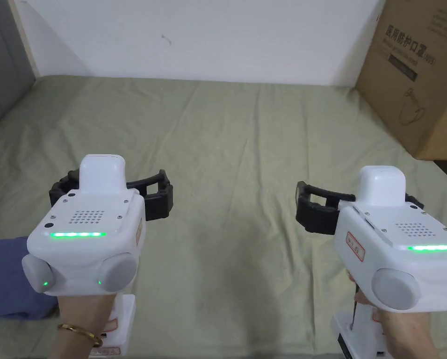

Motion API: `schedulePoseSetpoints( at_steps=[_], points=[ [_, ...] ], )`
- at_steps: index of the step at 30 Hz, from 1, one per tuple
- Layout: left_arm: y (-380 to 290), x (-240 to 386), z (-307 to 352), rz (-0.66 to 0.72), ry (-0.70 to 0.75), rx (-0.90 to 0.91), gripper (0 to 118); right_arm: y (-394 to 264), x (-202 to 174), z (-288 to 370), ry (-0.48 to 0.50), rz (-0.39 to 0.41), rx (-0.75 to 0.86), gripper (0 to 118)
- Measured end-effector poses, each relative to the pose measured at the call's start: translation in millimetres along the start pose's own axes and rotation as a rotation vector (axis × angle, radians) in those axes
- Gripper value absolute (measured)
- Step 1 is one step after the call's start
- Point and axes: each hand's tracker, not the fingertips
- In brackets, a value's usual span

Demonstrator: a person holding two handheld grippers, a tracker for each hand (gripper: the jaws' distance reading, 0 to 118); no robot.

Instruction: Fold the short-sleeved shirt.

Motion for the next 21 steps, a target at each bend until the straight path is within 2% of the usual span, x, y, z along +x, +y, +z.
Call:
schedulePoseSetpoints(
  at_steps=[4, 21],
  points=[
    [1.9, -0.8, 0.4, -0.017, 0.001, -0.007, 111, 6.5, -2.2, 2.4, -0.029, 0.009, 0.017, 118],
    [2.1, 0.0, 5.0, -0.023, 0.005, 0.002, 111, 6.8, -3.0, 5.9, -0.028, -0.006, 0.029, 118]
  ],
)
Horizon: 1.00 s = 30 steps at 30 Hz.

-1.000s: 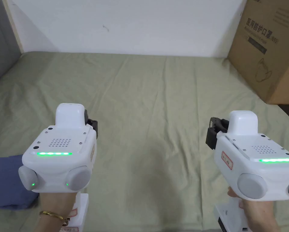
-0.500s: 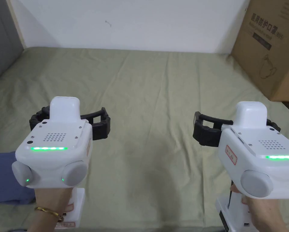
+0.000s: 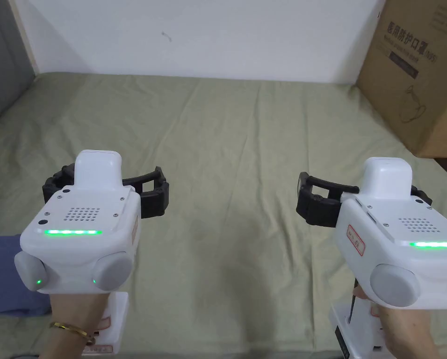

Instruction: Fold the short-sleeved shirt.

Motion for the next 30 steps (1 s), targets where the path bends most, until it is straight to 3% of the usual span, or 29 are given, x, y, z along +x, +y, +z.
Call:
schedulePoseSetpoints(
  at_steps=[30],
  points=[
    [-1.1, 2.9, -0.6, -0.007, -0.005, 0.001, 111, -3.3, -1.8, -1.2, 0.014, -0.004, -0.011, 118]
  ],
)
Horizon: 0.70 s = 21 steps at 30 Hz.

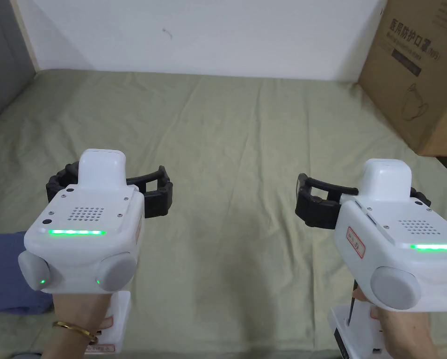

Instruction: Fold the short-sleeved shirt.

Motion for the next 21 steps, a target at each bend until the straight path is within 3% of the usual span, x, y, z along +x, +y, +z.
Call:
schedulePoseSetpoints(
  at_steps=[21],
  points=[
    [1.7, 2.3, 2.0, -0.009, -0.004, 0.006, 111, 0.3, 0.4, 3.0, -0.006, 0.001, 0.004, 118]
  ],
)
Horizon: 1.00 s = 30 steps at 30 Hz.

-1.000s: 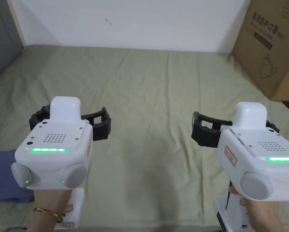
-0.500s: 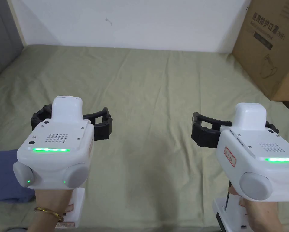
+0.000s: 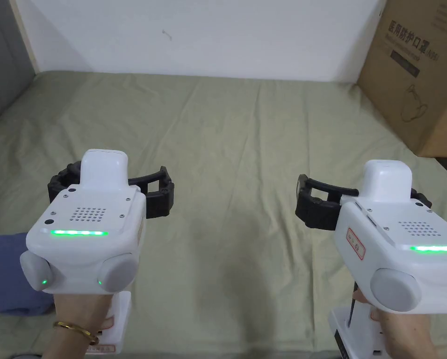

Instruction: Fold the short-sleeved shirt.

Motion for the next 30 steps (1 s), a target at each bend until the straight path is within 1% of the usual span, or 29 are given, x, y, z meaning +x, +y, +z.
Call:
schedulePoseSetpoints(
  at_steps=[22, 30],
  points=[
    [-1.3, -1.0, 0.3, 0.005, 0.004, -0.006, 111, 3.3, -3.0, -0.6, 0.001, 0.009, 0.005, 118],
    [0.3, 0.6, 1.3, -0.004, 0.005, -0.001, 111, 4.4, -3.4, 0.3, -0.019, 0.003, 0.016, 118]
  ],
)
